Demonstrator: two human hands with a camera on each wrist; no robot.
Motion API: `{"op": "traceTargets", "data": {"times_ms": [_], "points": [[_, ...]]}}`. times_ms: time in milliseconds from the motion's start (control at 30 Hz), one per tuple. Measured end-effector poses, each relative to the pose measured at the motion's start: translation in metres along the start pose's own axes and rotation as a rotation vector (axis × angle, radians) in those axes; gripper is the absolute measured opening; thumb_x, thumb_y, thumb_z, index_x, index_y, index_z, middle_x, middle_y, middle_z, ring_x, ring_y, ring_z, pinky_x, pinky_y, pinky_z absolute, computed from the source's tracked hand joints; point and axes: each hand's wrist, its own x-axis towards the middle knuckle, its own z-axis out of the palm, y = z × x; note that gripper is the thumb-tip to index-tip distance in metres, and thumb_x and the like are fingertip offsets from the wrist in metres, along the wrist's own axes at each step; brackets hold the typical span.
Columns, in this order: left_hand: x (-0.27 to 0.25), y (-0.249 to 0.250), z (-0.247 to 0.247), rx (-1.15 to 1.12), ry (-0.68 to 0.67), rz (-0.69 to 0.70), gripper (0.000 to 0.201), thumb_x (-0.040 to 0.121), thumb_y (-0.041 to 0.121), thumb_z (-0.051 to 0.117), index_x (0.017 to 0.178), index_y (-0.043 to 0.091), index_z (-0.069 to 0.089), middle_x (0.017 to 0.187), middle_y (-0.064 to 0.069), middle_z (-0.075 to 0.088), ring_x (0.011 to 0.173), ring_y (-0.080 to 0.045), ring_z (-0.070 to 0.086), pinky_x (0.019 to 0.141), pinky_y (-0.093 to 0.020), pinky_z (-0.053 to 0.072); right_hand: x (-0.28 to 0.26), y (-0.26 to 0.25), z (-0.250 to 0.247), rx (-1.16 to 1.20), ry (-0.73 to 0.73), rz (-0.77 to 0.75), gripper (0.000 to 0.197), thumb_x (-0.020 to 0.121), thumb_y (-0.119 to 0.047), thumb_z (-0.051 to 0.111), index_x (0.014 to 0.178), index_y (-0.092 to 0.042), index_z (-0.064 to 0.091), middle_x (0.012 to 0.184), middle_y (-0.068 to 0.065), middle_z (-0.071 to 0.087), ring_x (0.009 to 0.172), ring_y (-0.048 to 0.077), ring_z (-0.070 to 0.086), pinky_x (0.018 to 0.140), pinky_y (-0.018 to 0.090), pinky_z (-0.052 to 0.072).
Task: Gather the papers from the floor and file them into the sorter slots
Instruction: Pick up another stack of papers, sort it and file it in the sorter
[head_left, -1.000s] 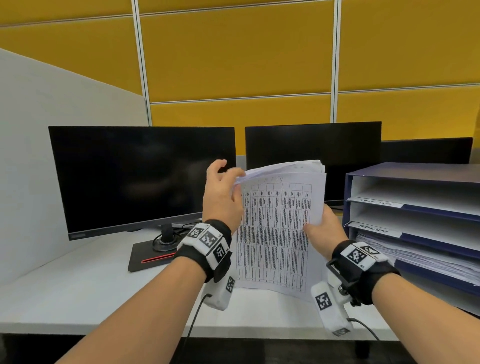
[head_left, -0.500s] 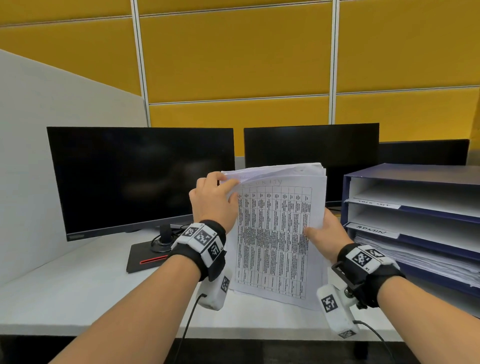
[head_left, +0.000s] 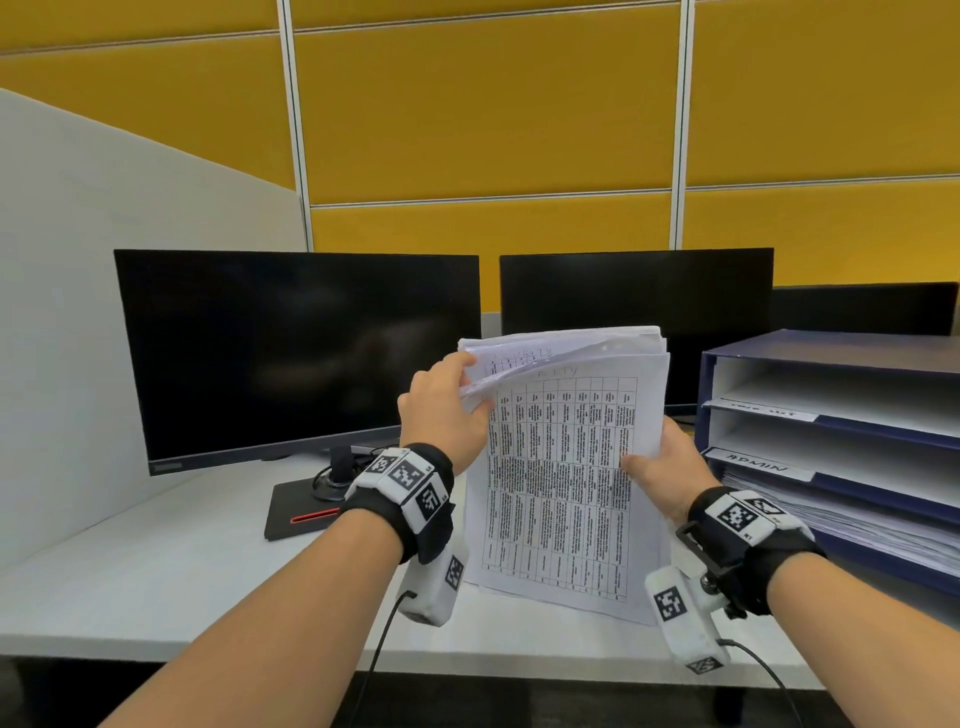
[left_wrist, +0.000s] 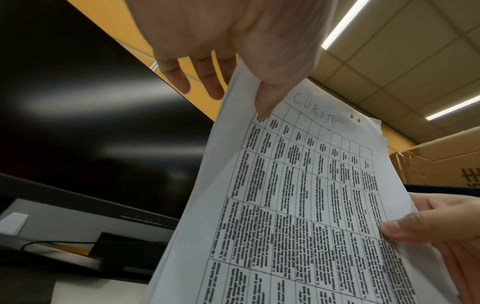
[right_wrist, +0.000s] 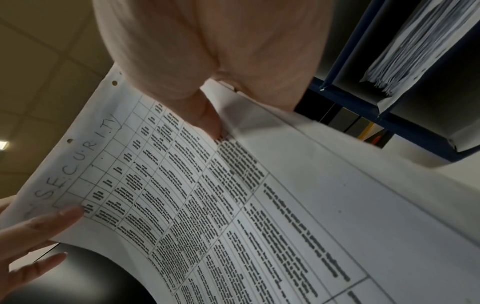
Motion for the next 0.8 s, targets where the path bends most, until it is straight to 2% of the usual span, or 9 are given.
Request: {"op": "traceTargets", "data": {"times_ms": [100,167,233,333,400,500,667,800], "points": [[0.000,-0.004,0.000,0.097,0.028,0.047,0.024,0.086,0.033,0.066,0.109,0.025,0.066,0.118,0.007,0.049,0.110,-0.016,0.045,0.093,-0.034,0.037,0.001,0.001,0.000,-0.004,0.008,-0.003,0.050,0.085,0.010,0.057,0.129,-0.013,0.047,0.122,0.007,0.060,0.112,0.025,0.057,0.098,0.042,0.047],[0.000,-0.008,0.000,0.087,0.064,0.070,0.016,0.086,0.030,0.068,0.100,0.025,0.071,0.132,0.005,0.044,0.118,-0.017,0.041,0.097,-0.037,0.034,0.003,0.003,0.001,-0.012,0.012,-0.006,0.050,0.085,0.010,0.057,0.128,-0.013,0.048,0.122,0.006,0.061,0.111,0.025,0.059,0.098,0.043,0.048],[-0.001,-0.010,0.000,0.083,0.080,0.111,0.013,0.086,0.026,0.069,0.098,0.024,0.073,0.137,0.003,0.045,0.120,-0.017,0.041,0.099,-0.038,0.032,0.006,0.005,0.001,-0.025,0.011,-0.014,0.049,0.084,0.009,0.058,0.128,-0.012,0.048,0.121,0.006,0.062,0.110,0.024,0.059,0.096,0.041,0.048],[-0.001,-0.013,0.000,0.071,0.108,0.191,0.014,0.085,0.022,0.070,0.097,0.020,0.075,0.126,0.002,0.057,0.112,-0.018,0.048,0.098,-0.041,0.040,0.008,0.008,0.001,-0.035,0.010,-0.017,0.049,0.084,0.008,0.059,0.128,-0.012,0.049,0.120,0.005,0.063,0.111,0.024,0.060,0.096,0.042,0.048],[-0.001,-0.014,0.000,0.054,0.137,0.236,0.014,0.084,0.020,0.071,0.097,0.017,0.075,0.117,0.002,0.061,0.105,-0.017,0.052,0.094,-0.042,0.046,0.009,0.009,0.001,-0.035,0.008,-0.020,0.049,0.084,0.008,0.059,0.128,-0.013,0.049,0.120,0.005,0.063,0.111,0.023,0.060,0.097,0.043,0.048],[-0.003,-0.013,0.001,0.041,0.150,0.269,0.014,0.083,0.020,0.073,0.095,0.014,0.075,0.114,0.000,0.060,0.101,-0.018,0.055,0.087,-0.033,0.052,0.008,0.009,0.000,-0.046,0.012,-0.026,0.048,0.084,0.007,0.059,0.127,-0.013,0.050,0.121,0.004,0.063,0.110,0.022,0.060,0.098,0.044,0.048],[-0.006,-0.014,-0.002,0.096,0.188,0.378,0.011,0.077,0.019,0.078,0.085,0.014,0.075,0.094,0.001,0.065,0.093,-0.019,0.055,0.080,-0.041,0.050,0.008,0.008,0.001,-0.049,0.022,-0.025,0.047,0.085,0.007,0.059,0.127,-0.011,0.050,0.119,0.004,0.063,0.108,0.022,0.060,0.096,0.041,0.048],[-0.006,-0.014,-0.006,0.039,0.126,0.355,0.014,0.076,0.017,0.079,0.082,0.012,0.068,0.095,0.001,0.065,0.096,-0.017,0.054,0.085,-0.032,0.048,0.005,0.005,0.001,-0.044,0.033,-0.019,0.043,0.086,0.007,0.057,0.125,-0.010,0.049,0.113,0.002,0.061,0.105,0.022,0.058,0.091,0.037,0.047]]}}
